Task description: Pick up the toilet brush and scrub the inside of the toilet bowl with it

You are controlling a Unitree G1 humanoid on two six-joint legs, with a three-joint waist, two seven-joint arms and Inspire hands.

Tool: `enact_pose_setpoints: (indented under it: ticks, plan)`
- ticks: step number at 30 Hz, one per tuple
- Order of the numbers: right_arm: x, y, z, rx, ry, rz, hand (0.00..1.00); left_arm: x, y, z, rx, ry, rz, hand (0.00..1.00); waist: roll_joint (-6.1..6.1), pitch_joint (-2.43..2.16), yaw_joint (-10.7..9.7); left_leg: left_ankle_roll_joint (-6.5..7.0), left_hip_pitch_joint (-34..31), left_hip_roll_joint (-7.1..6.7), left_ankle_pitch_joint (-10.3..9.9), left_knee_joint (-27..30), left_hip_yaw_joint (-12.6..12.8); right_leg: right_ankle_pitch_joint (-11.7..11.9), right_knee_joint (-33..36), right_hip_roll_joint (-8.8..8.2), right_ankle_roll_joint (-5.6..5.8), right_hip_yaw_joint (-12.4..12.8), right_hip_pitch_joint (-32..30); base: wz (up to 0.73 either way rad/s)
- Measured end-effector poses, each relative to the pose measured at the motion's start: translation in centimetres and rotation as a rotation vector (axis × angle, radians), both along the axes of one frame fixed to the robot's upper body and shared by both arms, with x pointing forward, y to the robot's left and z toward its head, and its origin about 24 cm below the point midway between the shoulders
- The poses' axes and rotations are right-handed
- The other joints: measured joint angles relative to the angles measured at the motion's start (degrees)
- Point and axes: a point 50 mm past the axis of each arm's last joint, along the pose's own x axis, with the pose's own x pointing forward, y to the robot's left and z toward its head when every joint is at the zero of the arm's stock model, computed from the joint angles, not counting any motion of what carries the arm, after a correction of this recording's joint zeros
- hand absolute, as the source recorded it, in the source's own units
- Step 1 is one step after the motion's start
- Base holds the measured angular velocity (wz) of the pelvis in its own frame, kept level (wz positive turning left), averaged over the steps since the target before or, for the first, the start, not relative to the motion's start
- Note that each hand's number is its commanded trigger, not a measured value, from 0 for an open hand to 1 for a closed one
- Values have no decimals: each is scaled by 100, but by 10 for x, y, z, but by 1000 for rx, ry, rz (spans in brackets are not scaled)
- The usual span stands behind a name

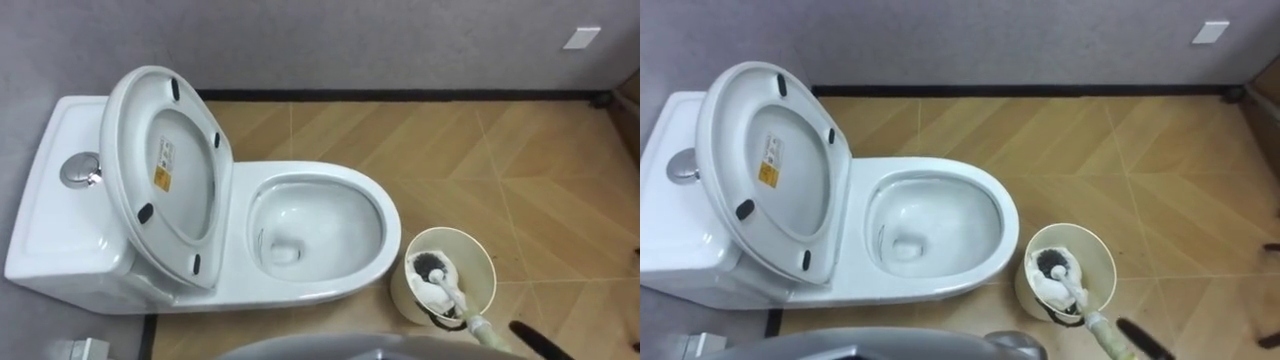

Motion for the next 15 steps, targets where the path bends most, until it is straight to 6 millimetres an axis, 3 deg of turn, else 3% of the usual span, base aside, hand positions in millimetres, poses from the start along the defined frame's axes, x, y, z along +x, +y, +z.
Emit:
enact_pose_setpoints:
  ticks: [10,15]
  plan:
    - [40,-9,17,-167,-81,146,0,12,-4,-2,-7,-46,-56,0,146,13,39,-1,-95,17,0,-31,9,16,91,29,-10,26,-103,-1]
    - [55,-3,21,-212,-88,292,0,24,-4,-1,-2,-100,-78,0,129,13,151,-1,-252,14,2,54,10,17,108,12,-13,0,-256,-2]
